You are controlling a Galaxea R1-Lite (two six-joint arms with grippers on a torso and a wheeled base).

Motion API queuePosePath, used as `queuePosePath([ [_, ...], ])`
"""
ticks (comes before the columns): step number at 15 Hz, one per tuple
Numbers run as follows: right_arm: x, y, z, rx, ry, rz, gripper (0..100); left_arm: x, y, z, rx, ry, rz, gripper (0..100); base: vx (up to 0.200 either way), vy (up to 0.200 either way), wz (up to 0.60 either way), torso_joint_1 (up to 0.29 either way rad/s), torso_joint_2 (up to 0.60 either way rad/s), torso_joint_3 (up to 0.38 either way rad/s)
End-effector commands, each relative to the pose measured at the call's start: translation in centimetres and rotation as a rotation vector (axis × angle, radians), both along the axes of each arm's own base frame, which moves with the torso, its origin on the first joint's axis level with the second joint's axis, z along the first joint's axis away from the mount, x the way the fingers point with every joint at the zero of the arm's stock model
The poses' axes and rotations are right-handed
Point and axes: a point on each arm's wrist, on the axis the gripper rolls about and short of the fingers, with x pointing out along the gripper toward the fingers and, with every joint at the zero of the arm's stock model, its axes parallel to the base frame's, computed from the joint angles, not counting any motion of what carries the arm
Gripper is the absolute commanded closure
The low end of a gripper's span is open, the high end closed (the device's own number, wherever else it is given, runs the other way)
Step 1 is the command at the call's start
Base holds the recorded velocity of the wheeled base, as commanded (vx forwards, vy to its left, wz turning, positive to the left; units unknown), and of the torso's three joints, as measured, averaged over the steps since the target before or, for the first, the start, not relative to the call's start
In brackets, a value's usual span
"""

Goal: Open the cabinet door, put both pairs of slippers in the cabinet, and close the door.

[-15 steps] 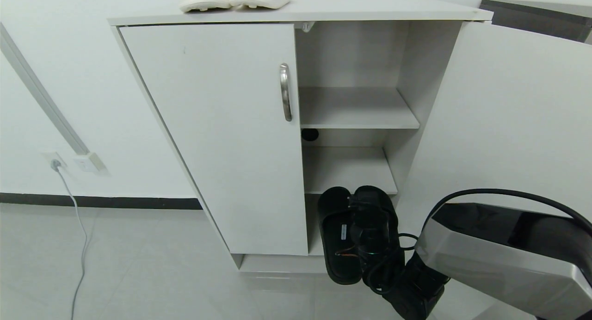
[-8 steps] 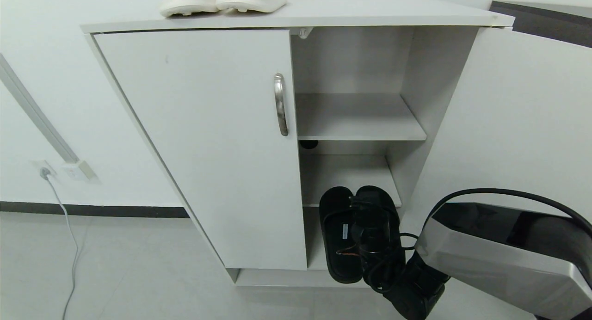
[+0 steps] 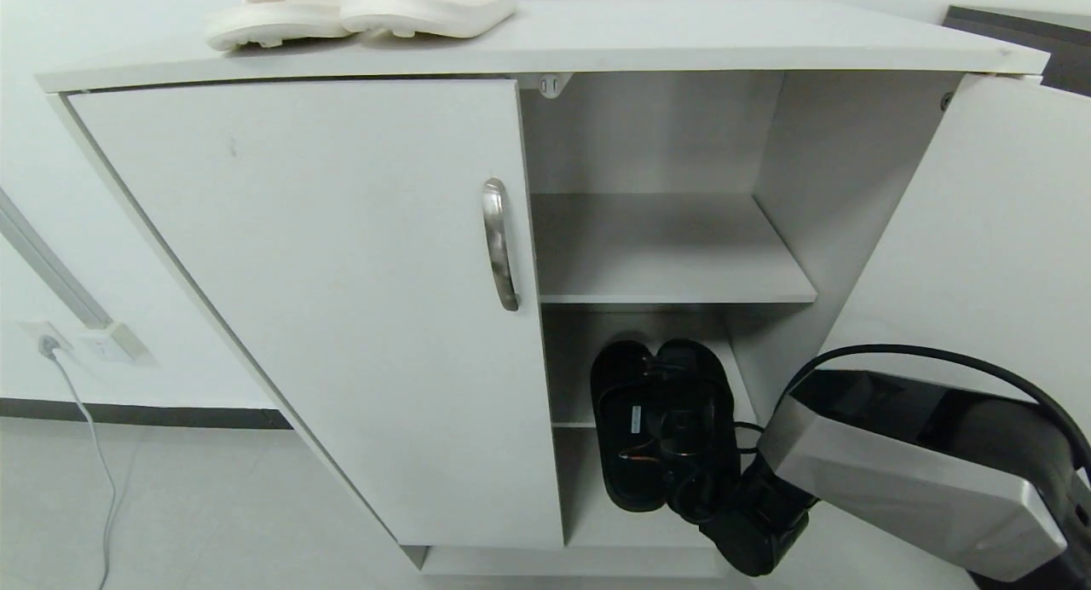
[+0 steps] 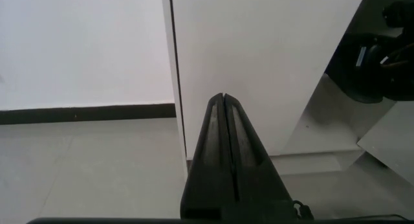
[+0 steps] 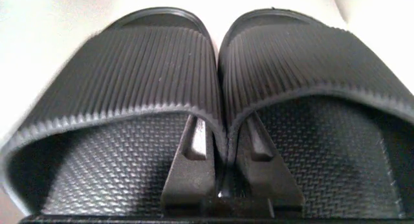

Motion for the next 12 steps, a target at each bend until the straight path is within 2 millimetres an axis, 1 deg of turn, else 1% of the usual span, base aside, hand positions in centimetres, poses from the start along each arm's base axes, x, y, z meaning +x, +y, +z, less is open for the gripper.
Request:
queuePosePath([
  [1,1.7,-0.4,-1.1,-0.007,0.011,-0.030,100,0.0,0.0,0.0,-0.004,0.001,0.005,100,0.000,0.000,0.00,0.000,0.00,0.000],
  [2,2.5,-0.5,-1.2,-0.004,0.005,-0.039,100,0.0,0.0,0.0,-0.007,0.001,0.005,100,0.000,0.000,0.00,0.000,0.00,0.000],
  [3,3.8,-0.6,-1.5,-0.003,0.004,-0.056,100,0.0,0.0,0.0,-0.007,0.001,0.005,100,0.000,0.000,0.00,0.000,0.00,0.000],
  [5,4.8,-0.4,-1.4,-0.003,0.007,-0.067,100,0.0,0.0,0.0,-0.007,0.001,0.005,100,0.000,0.000,0.00,0.000,0.00,0.000],
  [6,5.6,-0.4,-0.6,0.002,0.000,-0.075,100,0.0,0.0,0.0,-0.007,0.001,0.005,100,0.000,0.000,0.00,0.000,0.00,0.000],
  [12,8.2,-0.3,1.9,0.021,-0.029,-0.055,100,0.0,0.0,0.0,-0.007,0.001,0.005,100,0.000,0.000,0.00,0.000,0.00,0.000],
])
